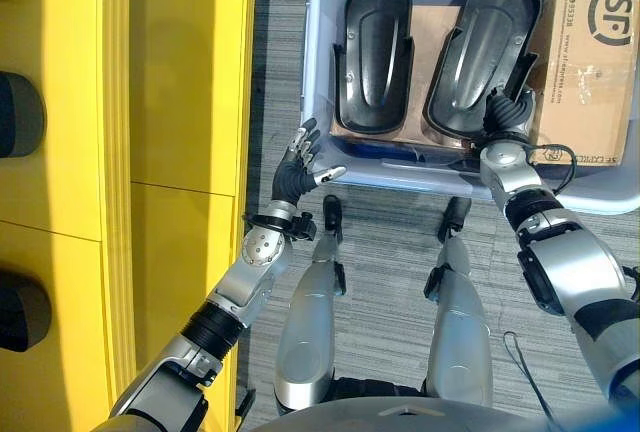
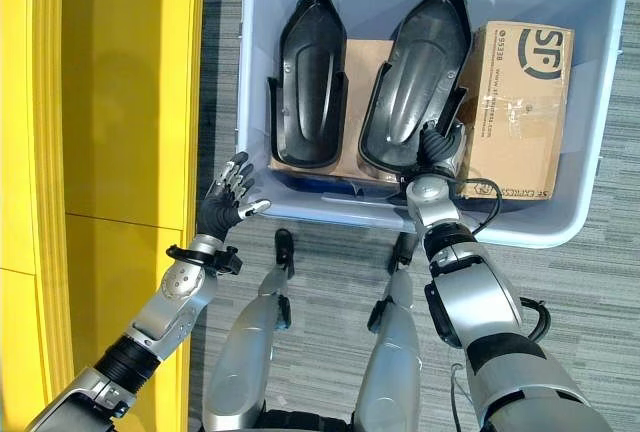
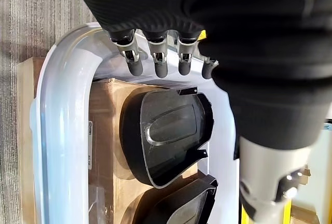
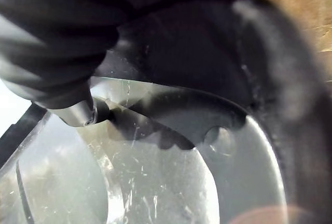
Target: Move parts from the plastic box to the shelf.
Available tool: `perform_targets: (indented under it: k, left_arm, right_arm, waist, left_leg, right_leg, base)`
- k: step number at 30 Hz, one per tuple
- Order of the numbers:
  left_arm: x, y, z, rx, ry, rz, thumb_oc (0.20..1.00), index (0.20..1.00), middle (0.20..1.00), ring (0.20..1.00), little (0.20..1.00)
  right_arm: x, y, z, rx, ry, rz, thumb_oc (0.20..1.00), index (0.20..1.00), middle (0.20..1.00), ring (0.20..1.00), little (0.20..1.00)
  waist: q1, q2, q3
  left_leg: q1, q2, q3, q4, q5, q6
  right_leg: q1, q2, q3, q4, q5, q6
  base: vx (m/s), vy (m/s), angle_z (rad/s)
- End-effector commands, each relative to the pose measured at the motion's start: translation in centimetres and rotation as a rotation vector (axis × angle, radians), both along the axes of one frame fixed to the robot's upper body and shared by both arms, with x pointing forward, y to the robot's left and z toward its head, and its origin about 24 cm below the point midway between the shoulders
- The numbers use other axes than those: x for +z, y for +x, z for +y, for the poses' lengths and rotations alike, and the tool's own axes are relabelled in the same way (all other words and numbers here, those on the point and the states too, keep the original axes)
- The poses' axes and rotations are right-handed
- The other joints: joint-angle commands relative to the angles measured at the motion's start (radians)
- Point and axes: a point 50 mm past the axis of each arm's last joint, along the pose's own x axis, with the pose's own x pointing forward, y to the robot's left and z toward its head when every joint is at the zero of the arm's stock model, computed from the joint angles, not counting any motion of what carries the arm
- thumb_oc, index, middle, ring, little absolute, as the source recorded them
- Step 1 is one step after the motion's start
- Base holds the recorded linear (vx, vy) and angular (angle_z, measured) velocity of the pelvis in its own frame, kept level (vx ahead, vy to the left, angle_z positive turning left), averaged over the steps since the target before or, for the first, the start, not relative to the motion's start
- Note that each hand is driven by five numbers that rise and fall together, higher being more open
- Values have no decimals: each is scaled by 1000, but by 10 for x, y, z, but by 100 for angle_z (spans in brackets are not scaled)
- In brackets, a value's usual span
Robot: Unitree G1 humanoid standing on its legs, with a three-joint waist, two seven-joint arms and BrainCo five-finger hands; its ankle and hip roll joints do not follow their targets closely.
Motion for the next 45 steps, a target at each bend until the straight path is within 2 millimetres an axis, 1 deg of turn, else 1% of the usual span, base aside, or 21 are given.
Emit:
perform_targets:
  k: [1,6,9,11,12,17,21,23,25,33,36,38,41,45]
  left_arm:
    - [11,-7,-1,-14,-51,-63,1000,1000,1000,1000,1000]
    - [11,-7,1,-2,-53,-62,1000,1000,1000,1000,1000]
    - [11,-7,4,11,-49,-65,1000,1000,1000,1000,1000]
    - [10,-7,5,22,-48,-60,1000,1000,1000,1000,1000]
    - [10,-8,6,29,-49,-59,1000,1000,1000,1000,1000]
    - [10,-8,8,39,-48,-61,1000,1000,1000,1000,1000]
    - [9,-9,12,53,-42,-59,1000,1000,1000,1000,1000]
    - [8,-10,14,56,-37,-60,1000,1000,1000,1000,1000]
    - [8,-11,15,59,-35,-59,1000,1000,1000,1000,1000]
    - [3,-15,22,66,-16,-39,1000,1000,1000,1000,1000]
    - [0,-16,25,75,-10,-28,1000,1000,1000,1000,1000]
    - [-3,-18,28,82,-5,-15,1000,1000,1000,1000,1000]
    - [-7,-20,31,90,3,3,1000,1000,1000,1000,1000]
    - [-7,-20,31,90,3,4,1000,1000,1000,1000,1000]
  right_arm:
    - [0,-11,-37,-115,-95,-2,200,200,200,200,200]
    - [15,-11,-38,-128,-95,-79,200,200,200,200,200]
    - [23,-12,-35,-122,-108,-135,200,200,200,200,200]
    - [27,-13,-31,-116,-117,-172,200,200,200,200,200]
    - [30,-15,-26,-103,-112,-214,200,200,200,200,200]
    - [34,-20,-17,-74,-118,-280,200,200,200,200,200]
    - [39,-28,-6,-37,-121,-358,200,200,200,200,200]
    - [44,-32,0,-20,-126,-406,200,200,200,200,200]
    - [46,-33,1,-13,-125,-423,200,200,200,200,200]
    - [63,-49,16,67,-126,-561,200,200,200,200,200]
    - [65,-56,23,118,-75,-607,200,200,200,200,200]
    - [65,-62,30,169,-43,-636,200,200,200,200,200]
    - [62,-68,40,259,45,-658,200,200,200,200,200]
    - [61,-68,40,259,45,-657,200,200,200,200,200]
  waist:
    - [-15,21,-14]
    - [-23,15,-14]
    - [-31,9,-15]
    - [-37,5,-15]
    - [-43,1,-17]
    - [-52,-4,-23]
    - [-61,-11,-33]
    - [-64,-19,-41]
    - [-66,-22,-43]
    - [-72,-38,-63]
    - [-77,-47,-74]
    - [-79,-51,-77]
    - [-84,-60,-89]
    - [-84,-60,-89]
  left_leg:
    - [-25,28,-30,46,-21,4]
    - [-21,29,-30,47,-22,4]
    - [-18,31,-28,49,-23,3]
    - [-13,33,-27,49,-24,3]
    - [-11,34,-26,50,-25,3]
    - [-8,33,-27,48,-23,5]
    - [3,35,-27,54,-32,5]
    - [9,37,-27,53,-35,6]
    - [6,37,-27,52,-30,8]
    - [31,40,-30,60,-44,8]
    - [37,41,-29,60,-40,9]
    - [53,44,-28,63,-47,8]
    - [63,47,-26,63,-44,8]
    - [63,47,-25,63,-44,8]
  right_leg:
    - [28,-18,35,123,-119,50]
    - [31,-15,37,124,-120,50]
    - [30,-14,40,126,-120,49]
    - [34,-14,40,128,-120,48]
    - [36,-13,42,129,-121,47]
    - [38,-13,43,126,-117,46]
    - [48,-12,43,129,-121,46]
    - [55,-11,44,127,-121,46]
    - [53,-11,45,124,-116,45]
    - [79,-7,46,127,-124,45]
    - [87,-6,46,124,-121,44]
    - [100,-3,46,128,-129,44]
    - [108,-1,50,129,-127,41]
    - [108,-1,50,129,-127,41]
  base:
    - [0,0,0]
    - [0,0,0]
    - [0,0,0]
    - [0,0,0]
    - [0,0,0]
    - [0,0,0]
    - [0,0,0]
    - [-8,-3,-2]
    - [-15,-4,-4]
    - [0,0,0]
    - [0,0,0]
    - [0,0,0]
    - [0,0,0]
    - [0,0,-1]
